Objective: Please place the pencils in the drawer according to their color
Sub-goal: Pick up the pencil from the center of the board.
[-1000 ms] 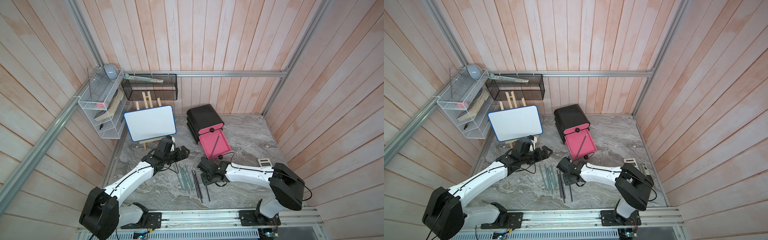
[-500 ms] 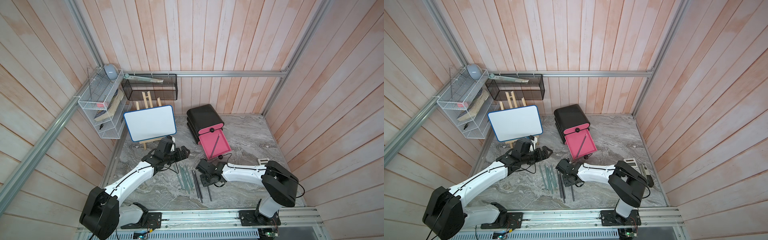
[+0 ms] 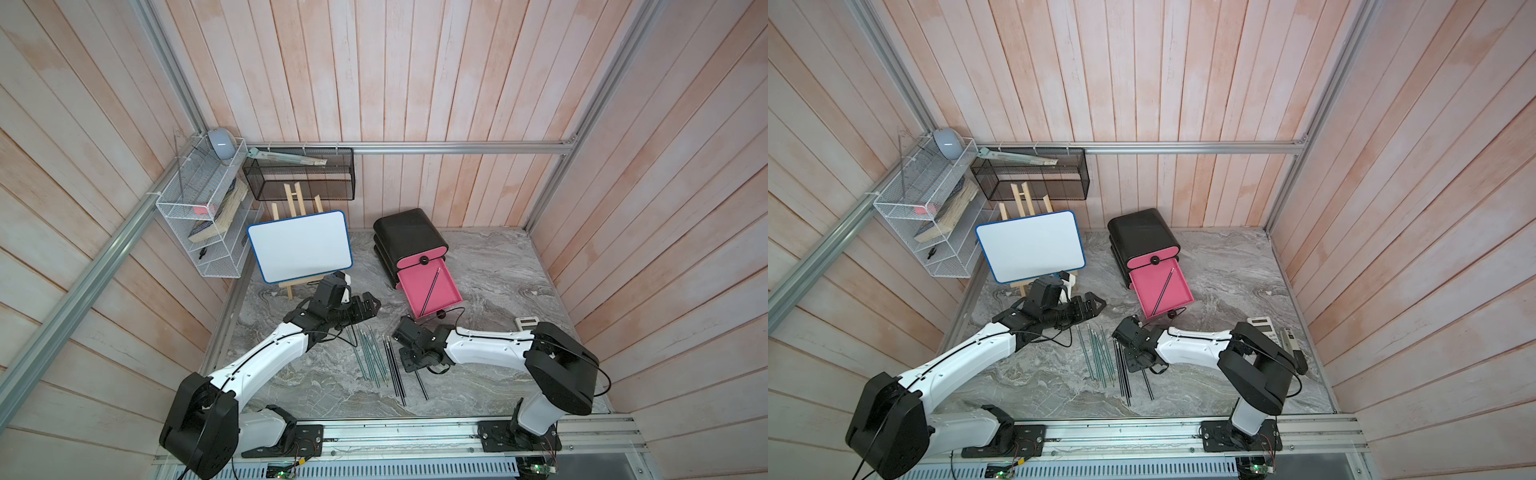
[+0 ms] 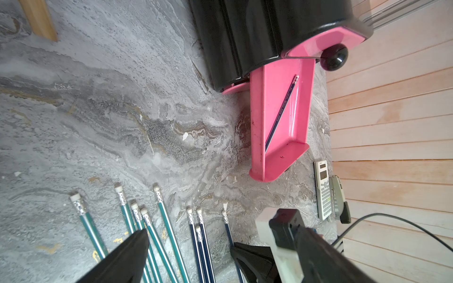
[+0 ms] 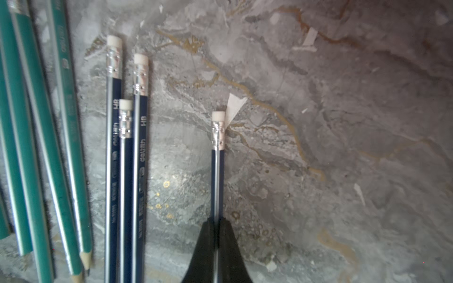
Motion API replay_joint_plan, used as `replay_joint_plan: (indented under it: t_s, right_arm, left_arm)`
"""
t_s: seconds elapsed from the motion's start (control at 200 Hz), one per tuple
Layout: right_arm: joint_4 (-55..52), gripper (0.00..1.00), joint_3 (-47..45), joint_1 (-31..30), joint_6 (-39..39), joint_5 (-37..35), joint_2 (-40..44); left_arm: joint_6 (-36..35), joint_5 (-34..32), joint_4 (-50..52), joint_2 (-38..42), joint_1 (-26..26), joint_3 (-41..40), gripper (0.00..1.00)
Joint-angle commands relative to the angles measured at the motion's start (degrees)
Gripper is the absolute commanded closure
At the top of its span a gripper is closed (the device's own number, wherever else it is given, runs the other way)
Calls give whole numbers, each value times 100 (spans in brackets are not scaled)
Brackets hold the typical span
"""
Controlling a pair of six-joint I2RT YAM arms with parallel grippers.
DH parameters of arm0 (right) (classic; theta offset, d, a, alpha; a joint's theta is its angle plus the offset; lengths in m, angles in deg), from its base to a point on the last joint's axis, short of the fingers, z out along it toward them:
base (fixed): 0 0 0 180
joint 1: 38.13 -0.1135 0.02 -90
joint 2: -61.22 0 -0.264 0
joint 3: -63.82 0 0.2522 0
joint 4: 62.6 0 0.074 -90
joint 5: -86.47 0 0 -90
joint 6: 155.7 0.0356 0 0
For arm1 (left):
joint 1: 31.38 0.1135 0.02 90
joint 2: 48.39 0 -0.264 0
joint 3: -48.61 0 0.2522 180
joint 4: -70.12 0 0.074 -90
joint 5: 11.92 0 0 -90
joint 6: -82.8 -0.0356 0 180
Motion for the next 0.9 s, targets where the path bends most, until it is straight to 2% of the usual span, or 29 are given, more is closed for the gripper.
replay_joint_plan:
  t_s: [0.0,0.2,0.51,0.895]
  right_arm:
    - [-148,100,-274,25,23,167,-24]
    - [-25,100,-412,138,120,392,685]
    - [31,100,-358,356,232,682,1466]
    - [781,100,-359,1741,600,1720,2286]
  left_arm:
    - [-33,123,-96,-97,-7,-16,0]
    - [-165,27,31,-274,-329,201,0]
    - [15,-12,-107,-519,-712,386,0]
    - [59,-59,-80,-695,-812,728,0]
